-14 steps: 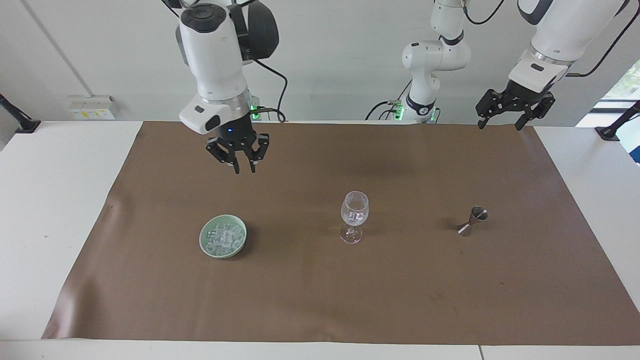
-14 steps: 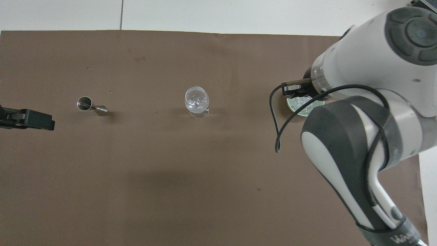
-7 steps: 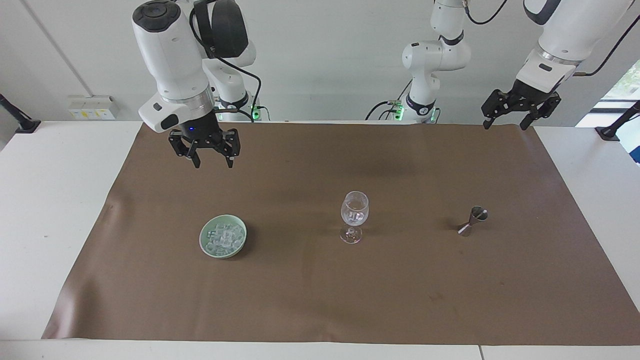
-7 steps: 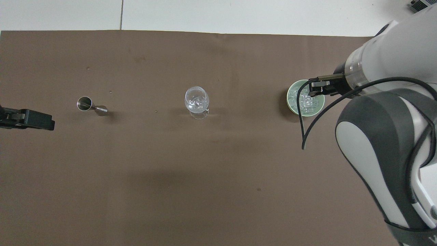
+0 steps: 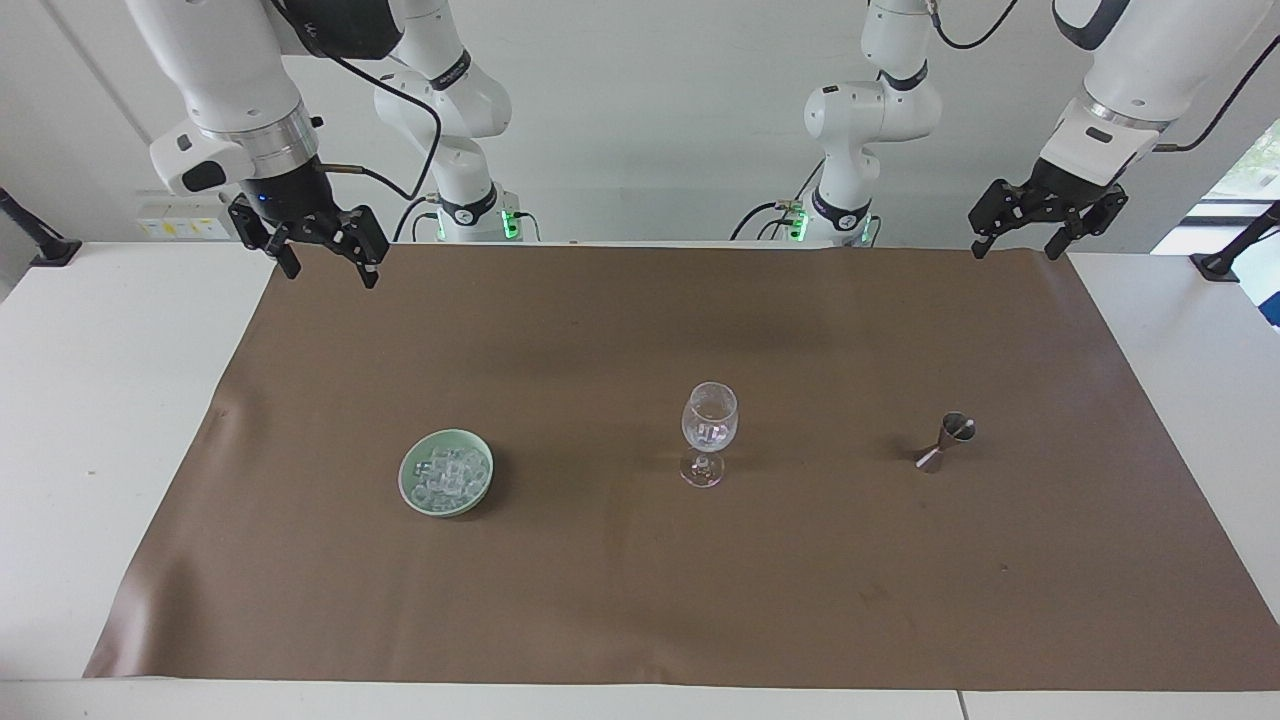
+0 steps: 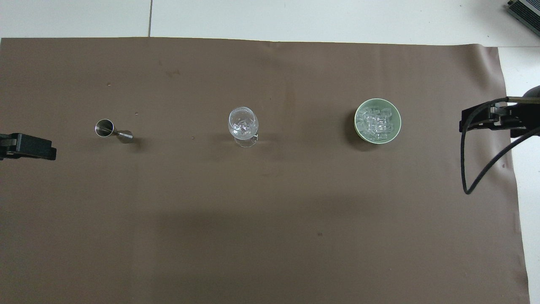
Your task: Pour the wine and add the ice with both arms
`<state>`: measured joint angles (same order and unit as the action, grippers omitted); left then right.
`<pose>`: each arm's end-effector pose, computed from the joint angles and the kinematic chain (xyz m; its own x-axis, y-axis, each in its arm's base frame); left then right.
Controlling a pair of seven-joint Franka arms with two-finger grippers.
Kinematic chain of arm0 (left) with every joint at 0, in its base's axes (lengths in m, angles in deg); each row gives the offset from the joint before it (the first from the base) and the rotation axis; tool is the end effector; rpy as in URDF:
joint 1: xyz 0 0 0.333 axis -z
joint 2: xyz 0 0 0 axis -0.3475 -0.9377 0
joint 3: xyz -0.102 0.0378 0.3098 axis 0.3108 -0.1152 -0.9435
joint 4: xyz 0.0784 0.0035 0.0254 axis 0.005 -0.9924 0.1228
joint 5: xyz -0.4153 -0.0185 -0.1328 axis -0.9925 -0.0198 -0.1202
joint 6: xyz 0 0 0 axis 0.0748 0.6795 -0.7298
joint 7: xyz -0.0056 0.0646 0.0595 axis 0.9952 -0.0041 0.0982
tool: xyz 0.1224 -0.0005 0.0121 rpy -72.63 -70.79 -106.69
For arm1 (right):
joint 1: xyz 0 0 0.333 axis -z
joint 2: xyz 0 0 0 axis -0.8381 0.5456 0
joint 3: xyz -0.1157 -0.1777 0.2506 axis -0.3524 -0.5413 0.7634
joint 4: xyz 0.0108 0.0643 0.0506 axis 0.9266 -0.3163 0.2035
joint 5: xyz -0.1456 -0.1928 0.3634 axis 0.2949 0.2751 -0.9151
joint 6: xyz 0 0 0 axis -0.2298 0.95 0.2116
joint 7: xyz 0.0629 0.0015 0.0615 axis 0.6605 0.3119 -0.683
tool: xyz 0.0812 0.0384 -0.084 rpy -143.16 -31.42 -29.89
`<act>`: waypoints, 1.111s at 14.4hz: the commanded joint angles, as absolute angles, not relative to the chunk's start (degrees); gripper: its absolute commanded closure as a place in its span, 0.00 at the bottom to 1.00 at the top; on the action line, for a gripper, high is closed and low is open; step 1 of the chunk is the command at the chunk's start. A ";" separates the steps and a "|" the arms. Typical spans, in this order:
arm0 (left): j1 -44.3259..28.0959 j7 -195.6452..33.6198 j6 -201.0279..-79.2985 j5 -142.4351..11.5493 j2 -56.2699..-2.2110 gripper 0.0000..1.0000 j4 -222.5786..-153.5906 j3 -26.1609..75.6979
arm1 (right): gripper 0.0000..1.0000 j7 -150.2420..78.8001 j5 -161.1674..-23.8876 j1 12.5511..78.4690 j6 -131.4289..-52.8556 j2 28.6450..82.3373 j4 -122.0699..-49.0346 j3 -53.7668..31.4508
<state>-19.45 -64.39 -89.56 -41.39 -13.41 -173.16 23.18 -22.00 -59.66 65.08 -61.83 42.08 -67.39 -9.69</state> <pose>0.5601 -0.0259 0.6391 0.9980 -0.0615 -0.0107 -0.0613 -0.9980 0.0181 0.6043 -0.0010 0.6390 0.9958 -0.0910 -0.0003 -0.0910 -0.9952 0.0352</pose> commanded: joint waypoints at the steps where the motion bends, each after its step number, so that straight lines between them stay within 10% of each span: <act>1: -19.98 -64.08 -88.70 -41.89 -12.76 0.00 -173.02 23.41 | 0.00 -32.34 -60.71 67.04 -59.89 40.06 -68.81 -11.32; 16: -19.98 -64.08 -88.70 -41.89 -12.76 0.00 -172.93 23.41 | 0.00 -32.57 -60.71 67.13 -59.36 39.27 -68.81 -12.03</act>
<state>-19.45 -64.39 -89.56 -41.39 -13.41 -173.16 23.18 -33.66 -59.66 66.33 -59.27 40.59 -67.46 -12.28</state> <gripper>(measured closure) 0.000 0.000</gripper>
